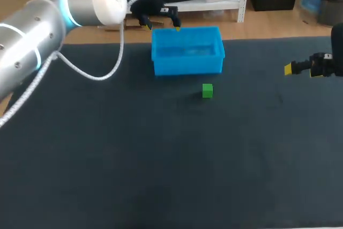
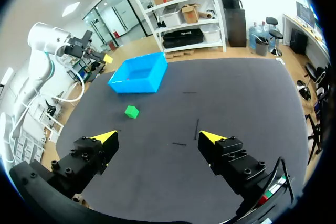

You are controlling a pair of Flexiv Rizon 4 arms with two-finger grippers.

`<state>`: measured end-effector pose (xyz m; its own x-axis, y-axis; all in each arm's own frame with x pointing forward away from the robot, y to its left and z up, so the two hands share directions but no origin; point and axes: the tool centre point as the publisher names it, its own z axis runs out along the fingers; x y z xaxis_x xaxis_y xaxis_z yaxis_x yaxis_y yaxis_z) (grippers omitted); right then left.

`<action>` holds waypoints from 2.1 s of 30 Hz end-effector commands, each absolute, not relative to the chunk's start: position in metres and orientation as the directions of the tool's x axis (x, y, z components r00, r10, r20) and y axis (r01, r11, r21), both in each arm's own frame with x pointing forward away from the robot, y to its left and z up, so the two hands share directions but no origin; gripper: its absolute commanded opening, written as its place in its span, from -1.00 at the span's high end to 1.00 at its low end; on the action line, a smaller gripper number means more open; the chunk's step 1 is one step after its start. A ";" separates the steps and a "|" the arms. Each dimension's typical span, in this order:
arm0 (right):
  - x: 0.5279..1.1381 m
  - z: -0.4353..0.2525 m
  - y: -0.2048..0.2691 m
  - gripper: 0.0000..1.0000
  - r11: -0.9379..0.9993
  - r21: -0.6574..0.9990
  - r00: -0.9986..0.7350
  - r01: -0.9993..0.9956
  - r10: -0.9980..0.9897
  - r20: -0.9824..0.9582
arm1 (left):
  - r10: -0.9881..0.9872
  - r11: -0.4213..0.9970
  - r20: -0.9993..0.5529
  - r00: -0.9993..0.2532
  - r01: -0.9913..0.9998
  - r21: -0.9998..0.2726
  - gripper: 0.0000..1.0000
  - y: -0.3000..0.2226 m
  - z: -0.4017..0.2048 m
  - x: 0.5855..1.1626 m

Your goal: Use the left arm to pick the red cube and place it into the blue plastic box first, then use the right arm to grasp the green cube and put it into the same blue plastic box after the first action is fully finished.

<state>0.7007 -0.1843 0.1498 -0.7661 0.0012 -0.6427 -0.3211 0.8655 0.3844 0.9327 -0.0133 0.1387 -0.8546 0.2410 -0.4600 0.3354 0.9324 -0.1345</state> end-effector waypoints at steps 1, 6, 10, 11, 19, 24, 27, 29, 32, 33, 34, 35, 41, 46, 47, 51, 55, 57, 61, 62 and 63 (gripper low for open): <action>0.701 0.150 -0.185 -1.00 0.866 0.384 -0.766 -0.322 0.000 -0.643 | 0.180 0.941 -0.594 -0.784 0.313 -0.128 -1.00 0.025 0.155 0.841; 0.701 0.150 -0.185 -1.00 0.866 0.384 -0.766 -0.322 0.000 -0.643 | 0.146 0.940 -0.614 -0.776 0.303 -0.159 -1.00 0.040 0.159 0.803; 0.701 0.150 -0.185 -1.00 0.866 0.384 -0.766 -0.322 0.000 -0.643 | 0.167 0.929 -0.629 -0.759 0.335 -0.157 -1.00 0.046 0.156 0.776; 0.701 0.150 -0.185 -1.00 0.866 0.384 -0.766 -0.322 0.000 -0.643 | 0.175 0.927 -0.632 -0.755 0.342 -0.152 -1.00 0.047 0.154 0.770; 0.701 0.150 -0.185 -1.00 0.866 0.384 -0.766 -0.322 0.000 -0.643 | 0.165 0.915 -0.636 -0.754 0.358 -0.187 -1.00 0.073 0.136 0.728; 0.701 0.150 -0.185 -1.00 0.866 0.384 -0.766 -0.322 0.000 -0.643 | 0.152 0.901 -0.655 -0.741 0.376 -0.216 -1.00 0.088 0.130 0.709; 0.701 0.150 -0.185 -1.00 0.866 0.384 -0.766 -0.322 0.000 -0.643 | 0.149 0.896 -0.663 -0.733 0.383 -0.222 -1.00 0.094 0.128 0.699; 0.701 0.150 -0.185 -1.00 0.866 0.384 -0.766 -0.322 0.000 -0.643 | 0.150 0.894 -0.668 -0.729 0.388 -0.223 -1.00 0.097 0.128 0.693; 0.701 0.150 -0.185 -1.00 0.866 0.384 -0.766 -0.322 0.000 -0.643 | 0.159 0.892 -0.670 -0.725 0.396 -0.218 -1.00 0.100 0.127 0.683; 0.701 0.150 -0.185 -1.00 0.866 0.384 -0.766 -0.322 0.000 -0.643 | 0.156 0.893 -0.669 -0.727 0.394 -0.220 -1.00 0.101 0.126 0.681; 0.701 0.150 -0.185 -1.00 0.866 0.384 -0.766 -0.322 0.000 -0.643 | 0.153 0.894 -0.667 -0.729 0.389 -0.221 -1.00 0.103 0.125 0.679; 0.701 0.150 -0.185 -1.00 0.866 0.384 -0.766 -0.322 0.000 -0.643 | 0.154 0.891 -0.666 -0.730 0.394 -0.226 -1.00 0.104 0.125 0.676; 0.701 0.150 -0.185 -1.00 0.866 0.384 -0.766 -0.322 0.000 -0.643 | 0.147 0.879 -0.654 -0.742 0.401 -0.257 -1.00 0.109 0.120 0.670; 0.701 0.150 -0.185 -1.00 0.866 0.384 -0.766 -0.322 0.000 -0.643 | 0.161 0.875 -0.650 -0.743 0.412 -0.255 -1.00 0.109 0.123 0.674; 0.701 0.150 -0.185 -1.00 0.866 0.384 -0.766 -0.322 0.000 -0.643 | 0.163 0.874 -0.649 -0.743 0.414 -0.254 -1.00 0.109 0.124 0.675; 0.701 0.150 -0.185 -1.00 0.866 0.384 -0.766 -0.322 0.000 -0.643 | 0.180 0.872 -0.640 -0.747 0.422 -0.247 -1.00 0.108 0.127 0.679; 0.701 0.150 -0.185 -1.00 0.866 0.384 -0.766 -0.322 0.000 -0.643 | 0.190 0.864 -0.634 -0.750 0.434 -0.255 -1.00 0.110 0.128 0.680; 0.701 0.150 -0.185 -1.00 0.866 0.384 -0.766 -0.322 0.000 -0.643 | 0.200 0.856 -0.625 -0.755 0.445 -0.264 -1.00 0.110 0.129 0.680; 0.701 0.150 -0.185 -1.00 0.866 0.384 -0.766 -0.322 0.000 -0.643 | 0.223 0.841 -0.610 -0.761 0.467 -0.274 -1.00 0.112 0.130 0.680; 0.701 0.150 -0.185 -1.00 0.866 0.384 -0.766 -0.322 0.000 -0.643 | 0.232 0.838 -0.605 -0.762 0.473 -0.274 -1.00 0.113 0.131 0.679; 0.701 0.150 -0.185 -1.00 0.866 0.384 -0.766 -0.322 0.000 -0.643 | 0.235 0.829 -0.603 -0.762 0.482 -0.286 -1.00 0.113 0.132 0.678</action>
<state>0.7007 -0.1843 0.1498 -0.7661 0.0012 -0.6427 -0.3211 0.8655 0.3844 0.6776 0.1075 0.1271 -0.7591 0.2261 -0.6104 0.4592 0.8507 -0.2560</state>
